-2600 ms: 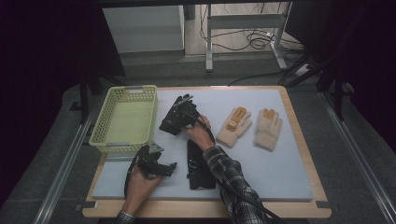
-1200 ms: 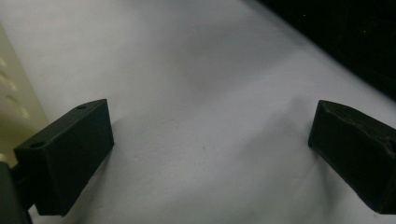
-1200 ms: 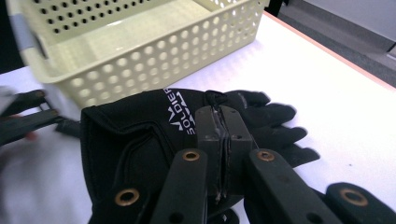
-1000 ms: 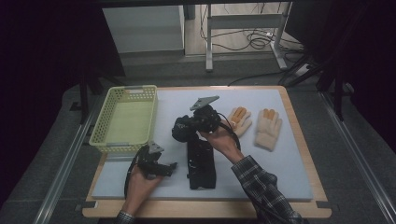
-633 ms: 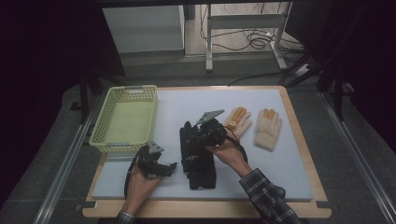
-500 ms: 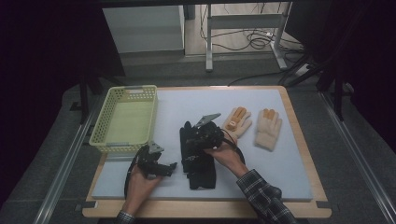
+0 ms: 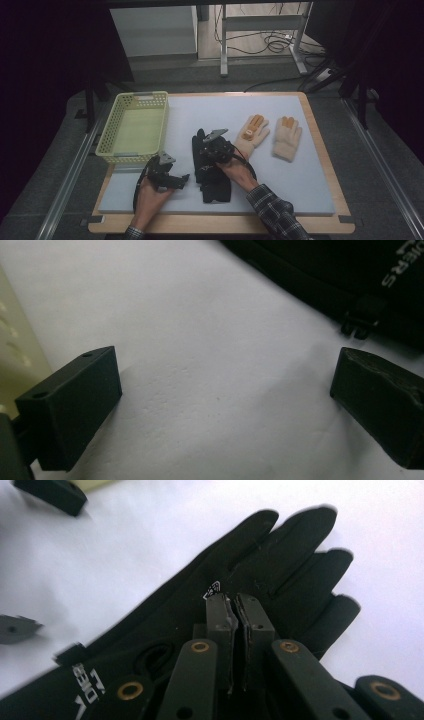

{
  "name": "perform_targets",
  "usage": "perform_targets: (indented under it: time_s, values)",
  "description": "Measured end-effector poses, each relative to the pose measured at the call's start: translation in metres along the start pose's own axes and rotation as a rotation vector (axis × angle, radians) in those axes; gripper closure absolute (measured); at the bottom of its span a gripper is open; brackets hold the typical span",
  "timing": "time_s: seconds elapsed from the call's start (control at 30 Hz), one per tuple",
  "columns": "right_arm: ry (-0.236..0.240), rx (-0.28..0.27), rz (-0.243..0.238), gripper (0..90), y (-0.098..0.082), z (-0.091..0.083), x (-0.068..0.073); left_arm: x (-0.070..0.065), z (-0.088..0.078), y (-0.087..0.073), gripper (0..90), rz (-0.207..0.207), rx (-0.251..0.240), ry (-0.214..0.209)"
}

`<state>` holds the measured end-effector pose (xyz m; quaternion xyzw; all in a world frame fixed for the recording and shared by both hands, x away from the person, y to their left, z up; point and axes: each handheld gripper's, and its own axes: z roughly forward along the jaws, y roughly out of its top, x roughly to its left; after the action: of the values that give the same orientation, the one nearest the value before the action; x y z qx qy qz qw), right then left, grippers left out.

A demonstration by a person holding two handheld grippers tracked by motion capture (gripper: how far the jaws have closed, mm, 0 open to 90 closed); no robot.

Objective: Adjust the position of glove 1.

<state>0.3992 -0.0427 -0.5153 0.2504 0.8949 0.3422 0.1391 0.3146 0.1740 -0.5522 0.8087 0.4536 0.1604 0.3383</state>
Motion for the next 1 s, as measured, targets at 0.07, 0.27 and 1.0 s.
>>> perform_targets:
  time_s: [0.07,0.27,1.0]
  values:
    - [0.015,-0.025,0.024,85.0,0.001,-0.007,-0.002,0.000,0.000,0.000,0.0,0.003,0.003,0.000]
    - [0.049,-0.083,0.053,85.4,0.006,-0.041,0.002,0.000,0.000,0.000,0.0,-0.001,-0.003,0.000]
    - [0.021,-0.051,0.106,65.5,-0.034,-0.052,0.022,0.000,0.000,0.000,0.0,0.003,0.002,0.001]
